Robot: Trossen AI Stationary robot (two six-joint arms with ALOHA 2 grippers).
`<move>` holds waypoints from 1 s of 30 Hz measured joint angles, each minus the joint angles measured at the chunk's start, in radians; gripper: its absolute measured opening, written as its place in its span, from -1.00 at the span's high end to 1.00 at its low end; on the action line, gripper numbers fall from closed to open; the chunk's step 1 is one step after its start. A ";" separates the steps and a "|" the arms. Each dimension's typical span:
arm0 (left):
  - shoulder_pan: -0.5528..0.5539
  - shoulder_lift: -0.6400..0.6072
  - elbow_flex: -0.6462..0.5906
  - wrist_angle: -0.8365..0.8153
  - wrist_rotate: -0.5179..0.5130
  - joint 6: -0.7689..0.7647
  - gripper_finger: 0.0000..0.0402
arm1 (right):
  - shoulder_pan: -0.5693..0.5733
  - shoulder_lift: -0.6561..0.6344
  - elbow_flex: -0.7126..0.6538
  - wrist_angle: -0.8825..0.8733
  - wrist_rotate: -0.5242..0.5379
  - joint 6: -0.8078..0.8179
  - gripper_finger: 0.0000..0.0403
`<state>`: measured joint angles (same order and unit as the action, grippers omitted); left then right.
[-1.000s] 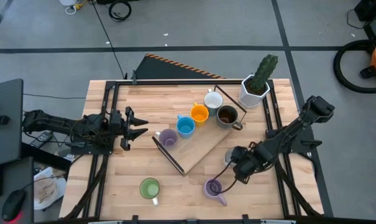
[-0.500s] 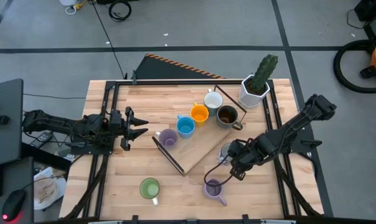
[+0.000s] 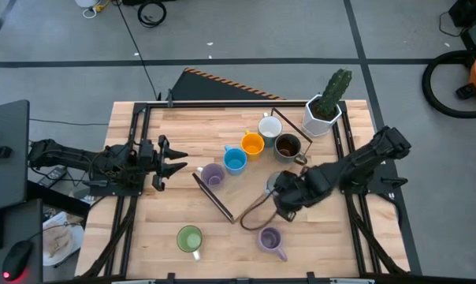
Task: Place coffee mugs
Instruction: Put the blue patterned mug on the shelf
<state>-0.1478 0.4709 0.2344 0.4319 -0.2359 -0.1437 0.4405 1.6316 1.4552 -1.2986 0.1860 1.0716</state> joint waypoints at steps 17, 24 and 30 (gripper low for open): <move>0.000 0.000 0.000 0.005 0.000 -0.003 0.20 | -0.272 0.020 0.000 0.037 -0.068 -0.096 0.67; 0.000 0.000 0.000 0.005 0.000 -0.003 0.20 | -0.293 0.019 -0.045 0.056 -0.101 -0.094 0.67; 0.000 0.000 0.000 0.005 0.000 -0.003 0.20 | -0.295 0.019 -0.089 0.093 -0.122 -0.094 0.67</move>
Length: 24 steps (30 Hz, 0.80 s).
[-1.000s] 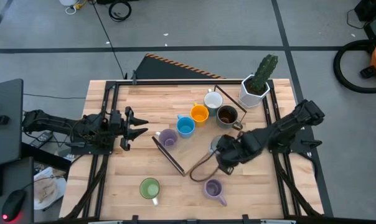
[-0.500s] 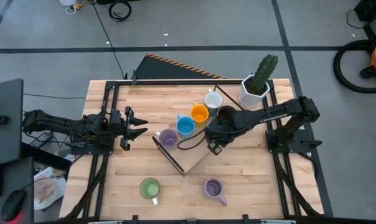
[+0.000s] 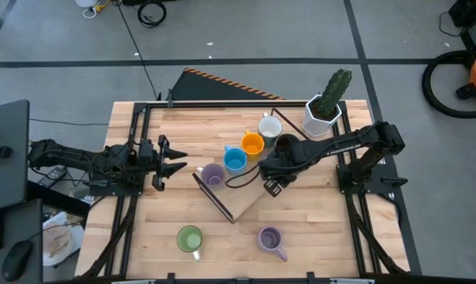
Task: Place coffee mugs
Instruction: Put the blue patterned mug on the shelf
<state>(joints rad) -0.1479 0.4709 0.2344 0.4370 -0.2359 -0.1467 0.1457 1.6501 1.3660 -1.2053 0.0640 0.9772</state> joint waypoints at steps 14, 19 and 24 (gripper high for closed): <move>0.000 0.000 0.000 0.000 0.000 0.000 0.20 | -0.056 0.000 -0.036 0.012 -0.004 0.006 0.64; 0.000 0.000 0.000 0.000 0.000 -0.001 0.20 | -0.081 0.000 -0.036 0.032 -0.001 -0.010 0.60; 0.000 0.000 0.000 0.000 0.000 -0.001 0.20 | -0.093 0.000 -0.036 0.095 -0.001 -0.035 0.60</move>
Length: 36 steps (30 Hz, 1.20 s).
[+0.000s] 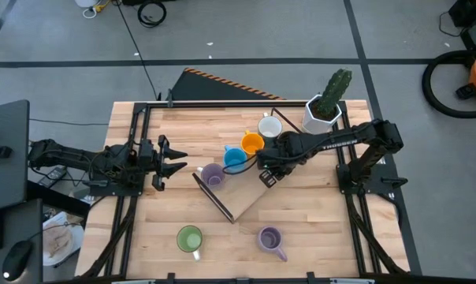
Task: Place coffee mugs
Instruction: Put the blue patterned mug on the shelf, then put the violet mug on the shelf
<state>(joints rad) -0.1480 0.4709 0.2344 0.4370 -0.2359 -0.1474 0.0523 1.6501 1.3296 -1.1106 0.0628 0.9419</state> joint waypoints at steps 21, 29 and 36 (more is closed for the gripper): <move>0.000 0.000 0.000 0.000 0.000 -0.007 0.20 | 0.009 0.000 0.059 -0.035 -0.081 -0.065 0.09; 0.000 0.000 0.000 -0.003 0.000 -0.007 0.20 | 0.095 0.000 0.110 -0.188 -0.087 0.039 -0.14; 0.000 0.000 0.000 -0.006 0.000 -0.006 0.20 | 0.257 -0.001 0.124 -0.089 -0.166 0.200 -0.19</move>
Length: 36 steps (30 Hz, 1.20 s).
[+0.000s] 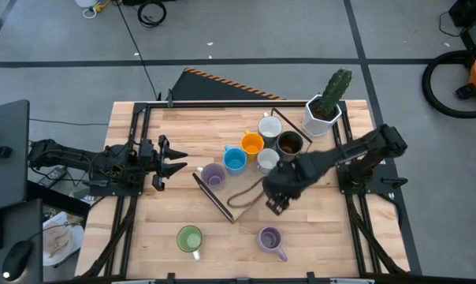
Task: Place coffee mugs
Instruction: Put the violet mug on the shelf
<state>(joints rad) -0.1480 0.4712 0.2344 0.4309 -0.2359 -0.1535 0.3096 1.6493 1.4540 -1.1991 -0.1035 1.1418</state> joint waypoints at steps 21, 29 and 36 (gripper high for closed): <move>0.000 0.000 0.000 -0.001 0.000 -0.071 0.20 | 0.400 0.000 0.060 0.144 0.277 0.425 -0.09; 0.000 0.000 0.000 -0.001 0.000 -0.070 0.20 | 0.460 0.005 0.080 0.196 0.382 0.407 -0.09; 0.000 0.000 0.000 0.000 0.000 -0.070 0.20 | 0.491 0.079 0.081 0.226 0.338 0.379 -0.09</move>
<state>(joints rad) -0.1481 0.4709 0.2344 0.4311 -0.2358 -0.2234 0.8004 1.7286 1.5349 -0.9733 0.2347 1.5203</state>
